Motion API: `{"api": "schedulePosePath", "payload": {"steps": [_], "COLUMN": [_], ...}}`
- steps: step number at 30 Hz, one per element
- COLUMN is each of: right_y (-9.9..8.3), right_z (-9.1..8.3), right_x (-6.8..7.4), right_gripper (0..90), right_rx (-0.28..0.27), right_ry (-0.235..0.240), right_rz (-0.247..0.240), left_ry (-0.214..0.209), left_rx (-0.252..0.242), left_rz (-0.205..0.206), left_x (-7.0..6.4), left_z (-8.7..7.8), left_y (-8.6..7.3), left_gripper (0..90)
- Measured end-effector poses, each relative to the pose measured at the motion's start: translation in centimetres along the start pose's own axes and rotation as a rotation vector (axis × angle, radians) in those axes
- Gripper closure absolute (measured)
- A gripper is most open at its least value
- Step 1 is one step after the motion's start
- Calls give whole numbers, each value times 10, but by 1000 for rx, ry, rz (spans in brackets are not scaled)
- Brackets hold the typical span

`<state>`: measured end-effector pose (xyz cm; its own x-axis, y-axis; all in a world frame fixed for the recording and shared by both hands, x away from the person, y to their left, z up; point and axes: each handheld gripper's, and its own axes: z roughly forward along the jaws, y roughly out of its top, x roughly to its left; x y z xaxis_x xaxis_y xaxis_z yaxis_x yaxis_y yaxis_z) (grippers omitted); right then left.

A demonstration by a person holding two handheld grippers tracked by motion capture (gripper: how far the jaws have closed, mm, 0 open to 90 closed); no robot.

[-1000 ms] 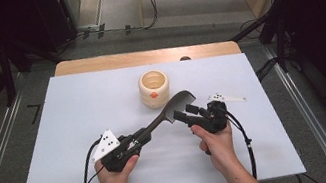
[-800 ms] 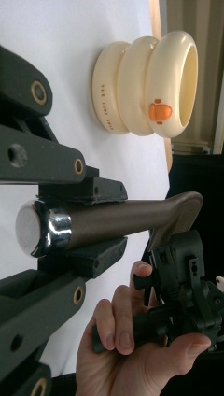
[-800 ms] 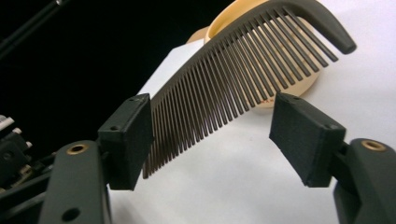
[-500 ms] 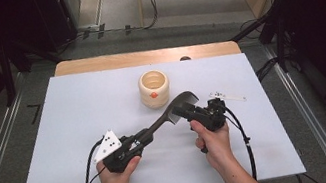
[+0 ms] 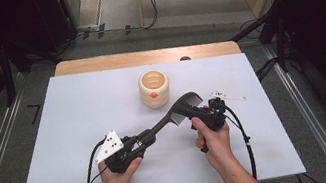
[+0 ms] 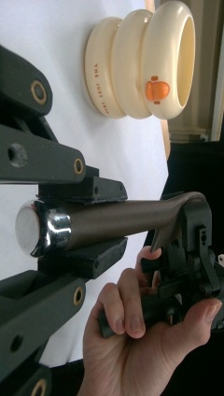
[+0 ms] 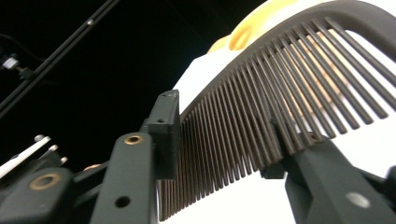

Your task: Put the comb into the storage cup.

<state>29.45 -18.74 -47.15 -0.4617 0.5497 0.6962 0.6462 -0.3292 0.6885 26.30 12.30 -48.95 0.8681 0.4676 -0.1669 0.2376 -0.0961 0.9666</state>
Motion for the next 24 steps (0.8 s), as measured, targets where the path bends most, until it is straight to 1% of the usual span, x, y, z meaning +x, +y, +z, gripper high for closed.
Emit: {"api": "schedulePosePath", "payload": {"steps": [1,2,3,4,5,6,7,8,10,12,13,16,18,20,21,24], "right_y": [0,1,1,2,2,2,2,2,2,2,3,3,4,4,5,6], "right_z": [-1,-3,-4,-4,-6,-6,-7,-8,-11,-14,-14,-16,-17,-18,-19,-19], "right_x": [0,0,1,1,6,6,5,6,8,9,9,10,11,11,12,14], "right_gripper": [682,715,787,828,845,846,847,847,847,848,848,848,848,848,848,848], "right_rx": [-1,-14,-23,-25,-31,-36,-28,-39,-46,-55,-58,-65,-67,-70,-70,-72], "right_ry": [30,57,90,133,56,59,79,58,38,29,25,8,1,0,-2,-9], "right_rz": [-5,-10,-4,-3,-54,-83,-86,-93,-126,-142,-152,-181,-190,-200,-206,-229], "left_ry": [-1,7,18,22,56,76,81,85,116,119,130,145,149,177,184,193], "left_rx": [13,31,46,50,65,70,74,78,88,93,91,104,105,105,98,97], "left_rz": [8,20,24,20,16,7,-7,-12,-21,-28,-31,-42,-45,-35,-35,-31], "left_x": [0,0,-1,-1,-2,-2,-1,0,2,5,6,10,11,12,12,13], "left_z": [0,1,2,3,3,2,1,-1,-4,-9,-10,-15,-18,-22,-24,-28], "left_y": [-1,-2,-3,-3,-2,-1,0,1,2,2,2,3,3,2,2,1], "left_gripper": [714,706,647,563,448,347,275,223,128,110,89,12,6,0,0,0]}}
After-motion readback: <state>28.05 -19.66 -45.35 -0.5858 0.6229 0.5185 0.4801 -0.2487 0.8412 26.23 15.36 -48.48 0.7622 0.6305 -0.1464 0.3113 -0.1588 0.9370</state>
